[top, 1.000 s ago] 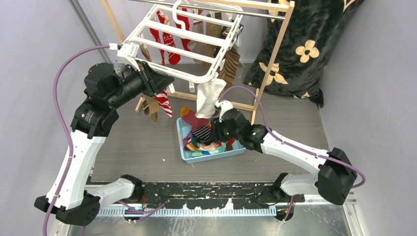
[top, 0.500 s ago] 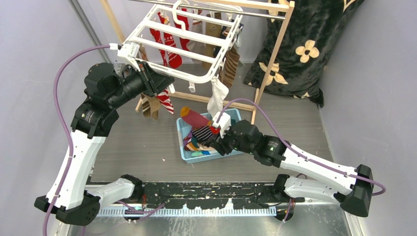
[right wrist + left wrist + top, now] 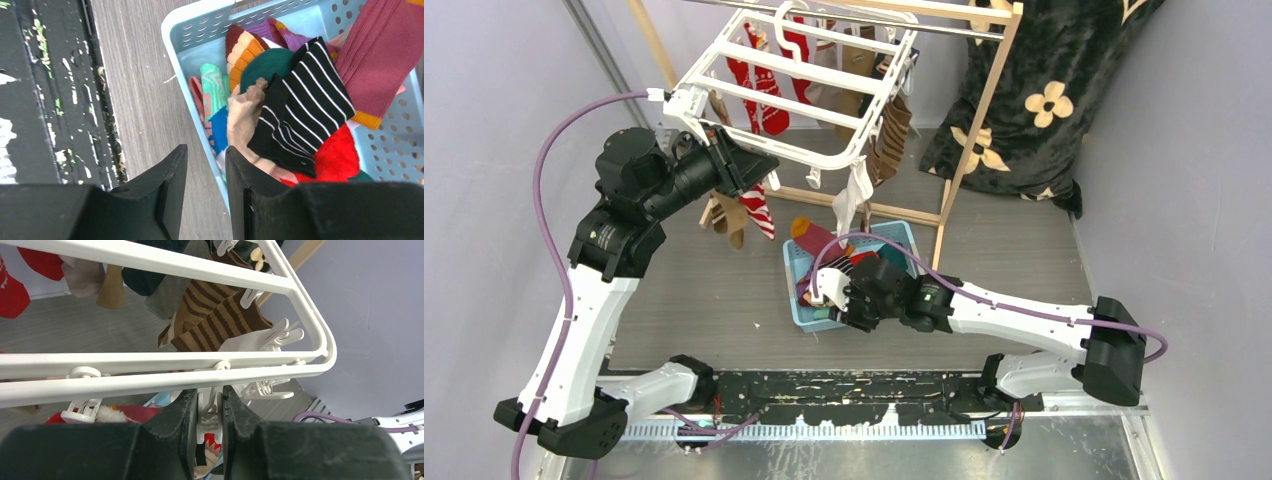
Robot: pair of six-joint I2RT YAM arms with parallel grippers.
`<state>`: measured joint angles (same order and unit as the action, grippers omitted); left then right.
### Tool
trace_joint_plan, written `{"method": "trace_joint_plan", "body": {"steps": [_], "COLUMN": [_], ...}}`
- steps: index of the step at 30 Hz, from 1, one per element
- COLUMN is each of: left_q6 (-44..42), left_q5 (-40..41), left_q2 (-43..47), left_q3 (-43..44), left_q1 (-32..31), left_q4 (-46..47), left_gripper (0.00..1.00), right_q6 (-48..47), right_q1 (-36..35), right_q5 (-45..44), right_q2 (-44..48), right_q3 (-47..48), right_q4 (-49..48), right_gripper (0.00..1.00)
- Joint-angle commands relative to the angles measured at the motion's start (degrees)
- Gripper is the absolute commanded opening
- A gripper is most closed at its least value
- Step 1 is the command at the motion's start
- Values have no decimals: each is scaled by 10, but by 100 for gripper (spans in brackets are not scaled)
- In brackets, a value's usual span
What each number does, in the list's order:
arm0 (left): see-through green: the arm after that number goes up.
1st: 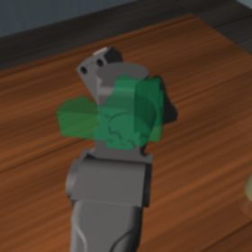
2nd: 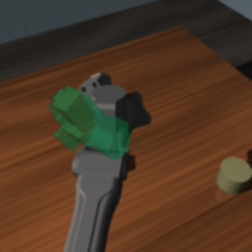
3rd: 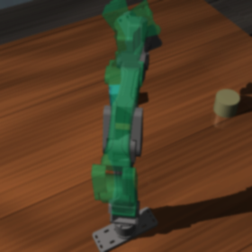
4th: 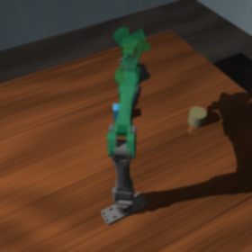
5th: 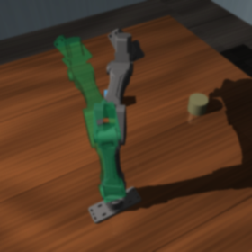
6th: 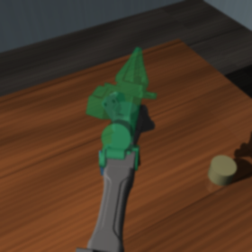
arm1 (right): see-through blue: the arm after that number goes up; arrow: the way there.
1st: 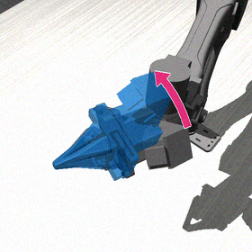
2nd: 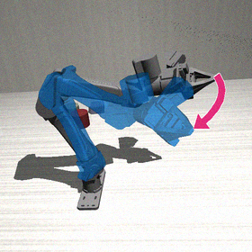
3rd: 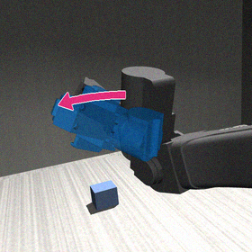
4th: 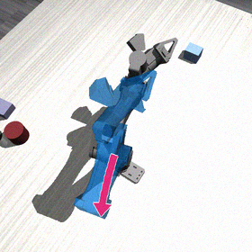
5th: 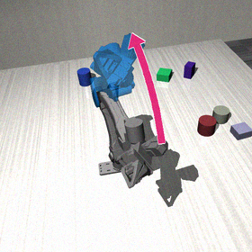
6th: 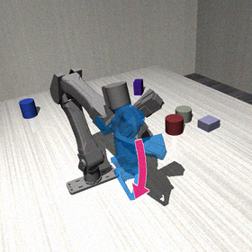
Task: Clip the socks to the hanger
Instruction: Pick up the sock from the bin.
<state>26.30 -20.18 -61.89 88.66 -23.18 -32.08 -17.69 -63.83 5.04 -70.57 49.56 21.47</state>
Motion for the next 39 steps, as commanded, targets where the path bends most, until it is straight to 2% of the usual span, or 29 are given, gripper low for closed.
{"method": "trace_joint_plan", "body": {"steps": [1, 11, 20, 28, 31, 36, 39], "left_q6": [1, 1, -1, -3, -4, -5, -5], "left_q5": [-24, -25, -26, -24, -24, -23, -23], "left_q2": [6, 9, 8, 10, 10, 11, 10], "left_q3": [-8, -11, -9, -11, -11, -12, -13], "left_q1": [-1, -1, 0, -1, 0, 0, 0], "left_q4": [-25, -25, -26, -27, -27, -28, -27], "left_gripper": [0, 0, 0, 0, 0, 0, 0], "right_q6": [-58, -91, -100, -109, -115, -120, -120], "right_q1": [-3, -3, -3, -5, -5, -8, -9], "right_q5": [-16, -29, -22, -47, -46, -29, -34], "right_q2": [-9, -37, -77, -92, -99, -119, -115], "right_q3": [30, 31, 53, 44, 48, 72, 71], "right_q4": [-25, -54, -59, -95, -91, -38, -40], "right_gripper": [39, 32, 31, 18, 18, 24, 8]}}
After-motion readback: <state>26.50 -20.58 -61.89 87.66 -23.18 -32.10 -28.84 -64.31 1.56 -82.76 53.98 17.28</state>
